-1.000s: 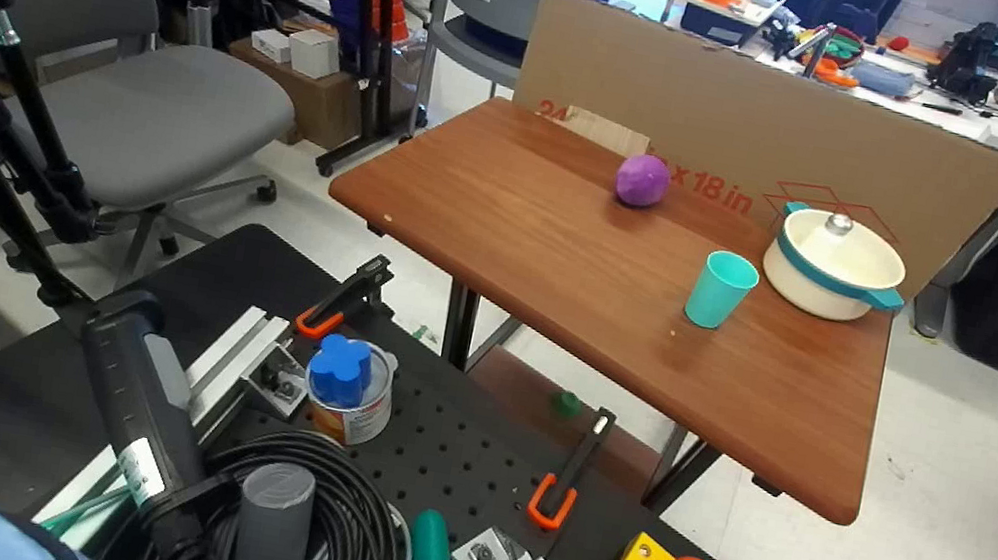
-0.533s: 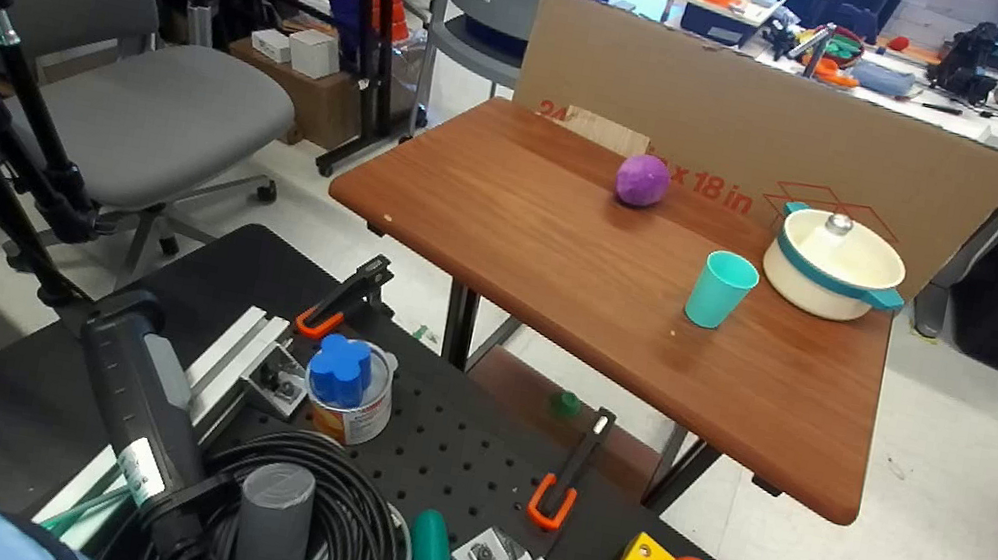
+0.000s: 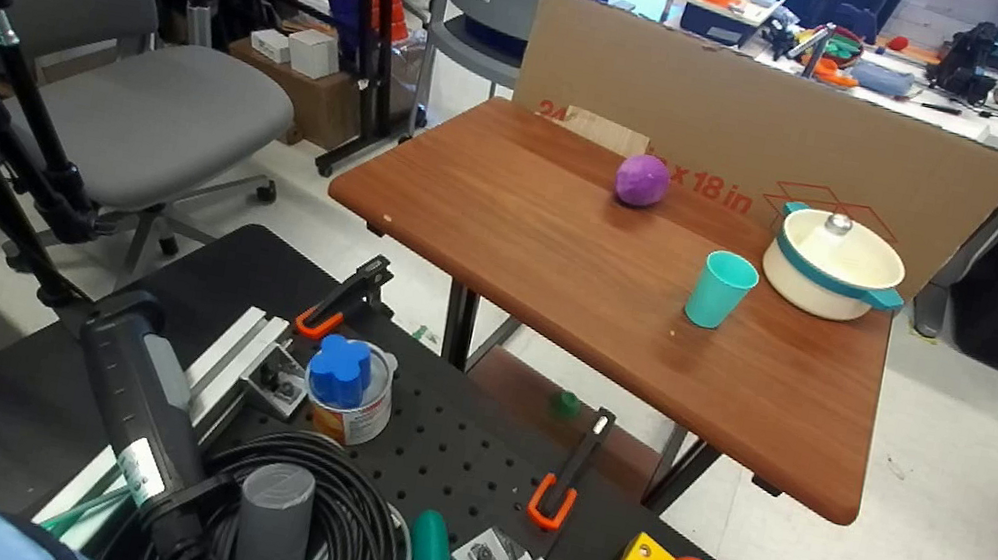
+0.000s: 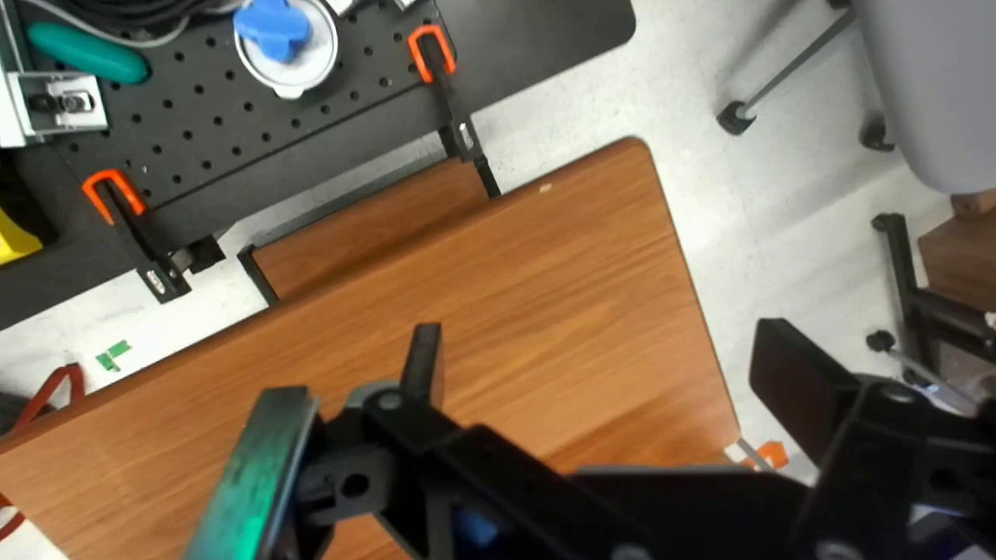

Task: Pick up the purple object on the table and move it at the edge of the table

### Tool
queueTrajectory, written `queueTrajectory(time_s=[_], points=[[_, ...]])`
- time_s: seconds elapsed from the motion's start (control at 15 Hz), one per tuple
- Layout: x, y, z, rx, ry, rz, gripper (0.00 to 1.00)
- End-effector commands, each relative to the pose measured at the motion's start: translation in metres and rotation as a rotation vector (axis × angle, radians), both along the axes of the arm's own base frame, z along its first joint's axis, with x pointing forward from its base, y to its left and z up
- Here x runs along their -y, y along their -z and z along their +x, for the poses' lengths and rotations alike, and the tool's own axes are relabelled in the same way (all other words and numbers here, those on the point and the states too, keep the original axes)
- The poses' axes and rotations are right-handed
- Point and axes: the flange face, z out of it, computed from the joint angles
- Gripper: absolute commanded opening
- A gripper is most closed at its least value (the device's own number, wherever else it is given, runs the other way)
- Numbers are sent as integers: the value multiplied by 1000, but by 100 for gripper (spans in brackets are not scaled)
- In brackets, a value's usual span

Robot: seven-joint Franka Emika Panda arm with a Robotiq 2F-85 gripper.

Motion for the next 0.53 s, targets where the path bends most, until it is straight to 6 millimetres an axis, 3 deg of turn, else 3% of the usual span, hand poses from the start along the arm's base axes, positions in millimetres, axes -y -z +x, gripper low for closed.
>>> queueTrajectory(time_s=[0.0, 0.2, 0.47], points=[[31, 20, 75, 9, 69, -40, 100], [52, 50, 128, 12, 93, -75, 100], [61, 90, 186, -10, 94, -106, 100]])
